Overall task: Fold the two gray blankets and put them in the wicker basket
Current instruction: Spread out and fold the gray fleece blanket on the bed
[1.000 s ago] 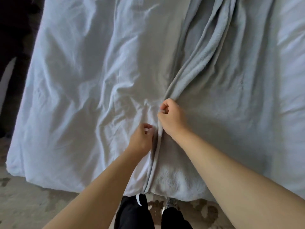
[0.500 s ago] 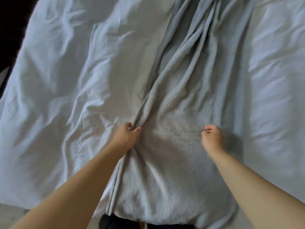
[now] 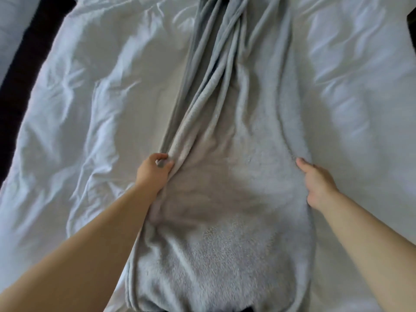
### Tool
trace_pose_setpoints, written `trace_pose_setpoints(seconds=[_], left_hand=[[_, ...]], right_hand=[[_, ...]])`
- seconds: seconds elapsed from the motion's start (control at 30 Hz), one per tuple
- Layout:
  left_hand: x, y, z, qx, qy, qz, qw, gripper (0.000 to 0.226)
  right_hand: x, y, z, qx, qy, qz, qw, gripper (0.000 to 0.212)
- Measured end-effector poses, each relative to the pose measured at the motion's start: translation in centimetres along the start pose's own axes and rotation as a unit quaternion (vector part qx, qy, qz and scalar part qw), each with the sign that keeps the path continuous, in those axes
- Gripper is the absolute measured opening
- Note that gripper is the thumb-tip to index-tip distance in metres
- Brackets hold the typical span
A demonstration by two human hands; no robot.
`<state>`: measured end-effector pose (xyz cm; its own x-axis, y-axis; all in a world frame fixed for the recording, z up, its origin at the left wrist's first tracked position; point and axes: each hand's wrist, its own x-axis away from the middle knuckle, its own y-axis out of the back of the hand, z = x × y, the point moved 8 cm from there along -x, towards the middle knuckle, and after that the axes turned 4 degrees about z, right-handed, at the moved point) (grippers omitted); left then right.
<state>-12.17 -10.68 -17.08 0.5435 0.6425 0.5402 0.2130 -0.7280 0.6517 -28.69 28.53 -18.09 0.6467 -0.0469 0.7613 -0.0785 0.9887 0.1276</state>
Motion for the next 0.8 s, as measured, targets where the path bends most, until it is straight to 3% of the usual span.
trace_pose_setpoints(seconds=[0.13,0.2,0.27,0.37,0.43,0.5,0.53,0.57,0.63,0.7,0.73,0.8], left_hand=[[5.1,6.6,-2.5,0.051,-0.020,-0.089,0.995,0.026],[7.9,10.2,-2.0,0.124,-0.004,-0.117,0.985,0.018],[10.8,13.2,-0.6,0.205,0.024,-0.119,0.971,0.023],[14.3,15.1,0.2,0.344,0.060,-0.026,0.937,0.030],[15.9,15.0,-0.4,0.376,0.106,0.086,0.916,0.029],[17.4,14.5,-1.2,0.281,0.117,0.216,0.928,0.028],[17.4,14.7,-1.3,0.209,0.101,0.232,0.945,0.029],[17.0,15.7,-1.5,0.160,0.077,0.190,0.965,0.032],[16.3,18.9,-1.6,0.166,0.025,0.012,0.986,0.034],[16.7,21.2,-1.6,0.261,-0.008,-0.109,0.959,0.033],[16.4,21.2,-1.5,0.313,-0.010,-0.104,0.944,0.031],[16.1,20.1,-1.7,0.366,0.007,-0.007,0.931,0.023]], right_hand=[[7.2,2.0,2.7,-0.185,0.037,0.062,0.980,0.030],[11.2,4.0,3.3,-0.247,0.064,0.064,0.965,0.025],[14.6,5.8,3.2,-0.298,0.068,0.056,0.950,0.026],[18.5,6.2,3.6,-0.278,0.032,0.095,0.955,0.018],[20.4,5.9,4.1,-0.169,-0.017,0.113,0.979,0.027],[22.3,5.2,5.4,-0.051,-0.047,0.146,0.987,0.030],[22.9,5.5,6.6,-0.040,-0.026,0.136,0.990,0.028],[23.2,6.3,8.1,-0.076,0.025,0.103,0.991,0.022],[24.6,8.7,10.2,-0.206,0.130,0.027,0.969,0.011],[25.9,10.1,10.4,-0.286,0.161,-0.004,0.945,0.011],[26.2,10.1,10.1,-0.301,0.152,0.009,0.941,0.016],[27.0,9.4,8.9,-0.260,0.104,0.049,0.959,0.024]])
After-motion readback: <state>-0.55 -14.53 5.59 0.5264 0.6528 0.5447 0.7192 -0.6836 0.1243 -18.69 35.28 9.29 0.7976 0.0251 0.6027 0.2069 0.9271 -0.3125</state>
